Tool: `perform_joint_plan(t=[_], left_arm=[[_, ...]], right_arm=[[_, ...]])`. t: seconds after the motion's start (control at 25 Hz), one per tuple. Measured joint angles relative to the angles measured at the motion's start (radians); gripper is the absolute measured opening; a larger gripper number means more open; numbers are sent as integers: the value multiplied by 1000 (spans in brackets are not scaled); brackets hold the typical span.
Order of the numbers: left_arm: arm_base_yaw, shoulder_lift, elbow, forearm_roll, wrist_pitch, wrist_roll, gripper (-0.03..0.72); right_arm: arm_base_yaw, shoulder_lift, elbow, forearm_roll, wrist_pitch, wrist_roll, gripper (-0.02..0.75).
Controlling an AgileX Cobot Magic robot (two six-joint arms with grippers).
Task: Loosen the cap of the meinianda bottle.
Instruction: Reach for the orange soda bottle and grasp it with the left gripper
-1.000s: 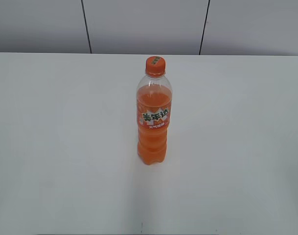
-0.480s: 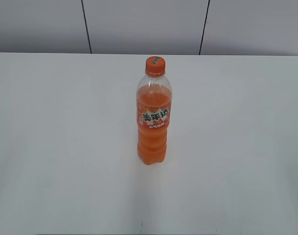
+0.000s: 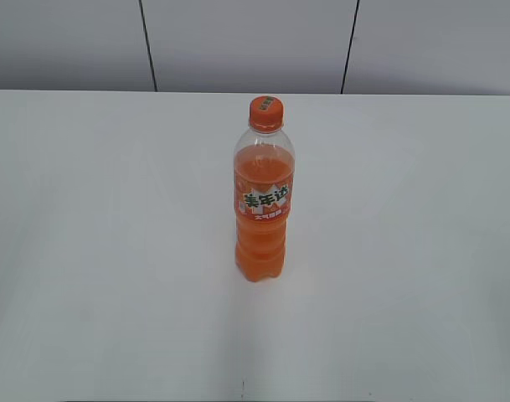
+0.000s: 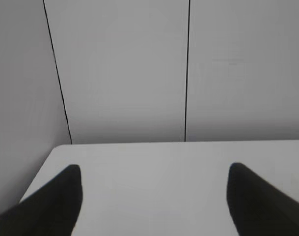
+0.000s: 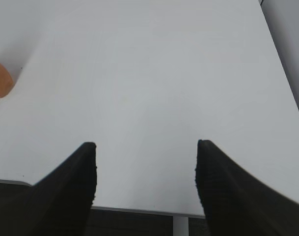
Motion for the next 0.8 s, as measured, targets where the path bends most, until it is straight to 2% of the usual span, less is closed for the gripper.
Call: perform_joint_plan(t=[0.48, 0.8], left_arm=[[0, 234, 5, -1, -282, 1, 510], [0, 438, 5, 3, -370, 1, 480]], right_arm=[[0, 0, 0, 0, 0, 0, 479], [0, 0, 0, 0, 0, 0, 479]])
